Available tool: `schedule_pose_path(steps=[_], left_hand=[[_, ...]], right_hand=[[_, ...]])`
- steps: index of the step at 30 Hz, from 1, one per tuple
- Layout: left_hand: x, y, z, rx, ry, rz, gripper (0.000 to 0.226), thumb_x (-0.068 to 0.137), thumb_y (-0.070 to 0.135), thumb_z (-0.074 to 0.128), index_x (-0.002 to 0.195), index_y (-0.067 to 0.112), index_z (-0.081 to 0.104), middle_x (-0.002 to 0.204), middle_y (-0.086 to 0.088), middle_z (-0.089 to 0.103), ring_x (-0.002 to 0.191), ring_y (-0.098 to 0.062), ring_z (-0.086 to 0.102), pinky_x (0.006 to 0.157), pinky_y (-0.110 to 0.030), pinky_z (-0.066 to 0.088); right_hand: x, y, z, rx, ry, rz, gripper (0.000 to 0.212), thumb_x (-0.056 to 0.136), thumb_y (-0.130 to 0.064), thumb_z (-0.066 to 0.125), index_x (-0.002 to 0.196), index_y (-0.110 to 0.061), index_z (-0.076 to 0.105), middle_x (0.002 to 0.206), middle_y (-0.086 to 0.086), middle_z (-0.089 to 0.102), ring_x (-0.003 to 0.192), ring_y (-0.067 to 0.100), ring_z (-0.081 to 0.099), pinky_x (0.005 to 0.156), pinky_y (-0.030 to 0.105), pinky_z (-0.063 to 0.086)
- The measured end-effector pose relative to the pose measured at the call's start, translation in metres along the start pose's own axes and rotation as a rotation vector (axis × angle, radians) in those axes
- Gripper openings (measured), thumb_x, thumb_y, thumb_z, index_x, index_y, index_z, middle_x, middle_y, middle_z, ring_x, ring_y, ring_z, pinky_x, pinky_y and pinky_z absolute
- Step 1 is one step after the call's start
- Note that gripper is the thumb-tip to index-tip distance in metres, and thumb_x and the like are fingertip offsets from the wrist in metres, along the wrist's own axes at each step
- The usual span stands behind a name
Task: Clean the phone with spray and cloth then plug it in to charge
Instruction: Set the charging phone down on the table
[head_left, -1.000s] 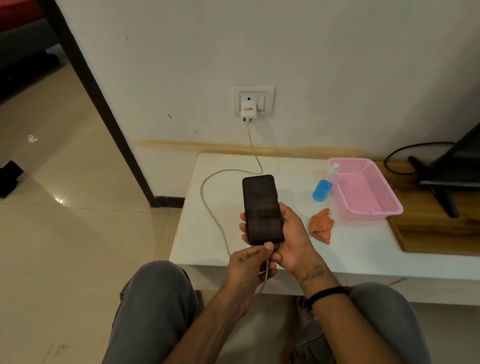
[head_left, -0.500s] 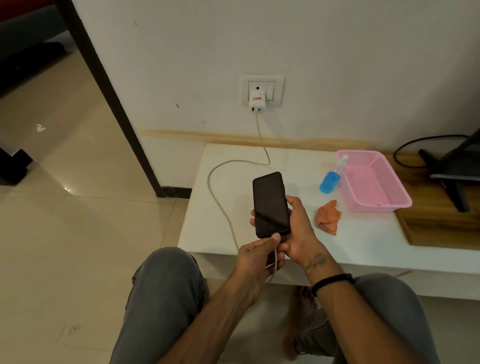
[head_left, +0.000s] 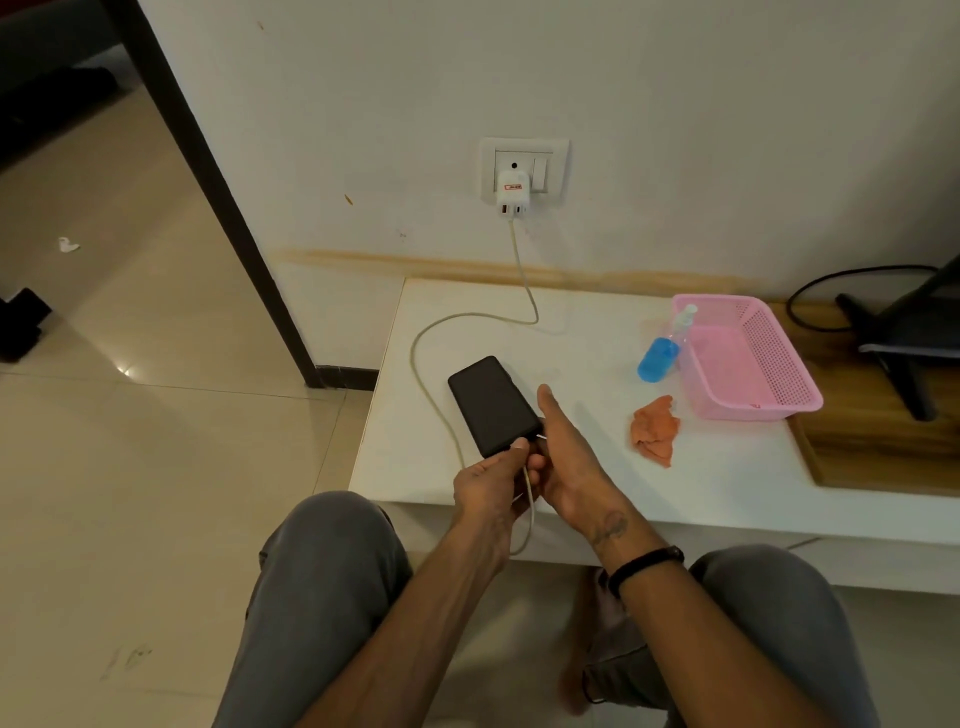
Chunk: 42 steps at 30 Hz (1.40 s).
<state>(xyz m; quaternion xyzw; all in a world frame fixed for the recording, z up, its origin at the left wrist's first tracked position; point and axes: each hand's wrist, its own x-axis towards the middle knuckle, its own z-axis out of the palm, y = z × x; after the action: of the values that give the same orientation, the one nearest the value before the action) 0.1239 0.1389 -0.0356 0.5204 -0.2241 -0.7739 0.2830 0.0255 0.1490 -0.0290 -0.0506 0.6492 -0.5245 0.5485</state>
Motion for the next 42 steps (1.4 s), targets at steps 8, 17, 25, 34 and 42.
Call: schedule_pose_path(steps=[8,17,25,34,42], left_hand=[[0.034,0.013,0.01,0.395,0.001,0.119,0.027,0.1,0.02,0.066,0.083,0.004,0.079,0.072,-0.007,0.075,0.069,-0.019,0.071,0.067,-0.03,0.061],[0.063,0.022,0.027,0.915,0.01,0.125,0.042,0.094,0.043,0.071,0.079,0.004,0.079,0.067,-0.007,0.079,0.06,-0.018,0.078,0.066,-0.033,0.067],[0.086,0.086,0.062,1.494,0.023,0.406,0.038,0.088,0.041,0.075,0.089,0.003,0.074,0.078,-0.007,0.08,0.075,-0.024,0.078,0.075,-0.035,0.065],[0.131,0.064,0.096,1.753,0.014,0.799,0.047,0.094,0.043,0.07,0.134,0.019,0.063,0.128,-0.007,0.062,0.118,-0.027,0.06,0.091,-0.038,0.051],[0.136,0.067,0.11,1.594,-0.068,0.858,0.025,0.095,0.045,0.067,0.107,0.024,0.074,0.092,0.006,0.072,0.078,-0.01,0.064,0.068,-0.022,0.046]], right_hand=[[0.004,-0.017,-0.014,-0.059,0.045,-0.02,0.036,0.102,-0.047,0.054,0.107,-0.016,0.072,0.091,0.007,0.08,0.083,0.024,0.073,0.062,0.032,0.061],[0.03,-0.03,-0.044,-0.282,0.175,-0.073,0.029,0.099,-0.035,0.062,0.095,-0.01,0.076,0.085,0.005,0.08,0.082,0.021,0.076,0.062,0.028,0.06],[0.08,-0.052,-0.051,-0.61,0.312,-0.395,0.015,0.09,-0.029,0.075,0.099,-0.018,0.07,0.086,-0.006,0.071,0.078,0.014,0.072,0.074,0.029,0.061],[0.095,-0.082,-0.053,-1.019,0.362,-0.51,0.032,0.094,-0.017,0.068,0.125,-0.023,0.064,0.113,-0.002,0.07,0.101,0.017,0.067,0.092,0.036,0.056],[0.057,-0.119,-0.069,-0.371,0.929,-1.093,0.03,0.091,-0.03,0.073,0.115,-0.022,0.057,0.098,-0.004,0.058,0.084,0.012,0.058,0.071,0.028,0.056]])
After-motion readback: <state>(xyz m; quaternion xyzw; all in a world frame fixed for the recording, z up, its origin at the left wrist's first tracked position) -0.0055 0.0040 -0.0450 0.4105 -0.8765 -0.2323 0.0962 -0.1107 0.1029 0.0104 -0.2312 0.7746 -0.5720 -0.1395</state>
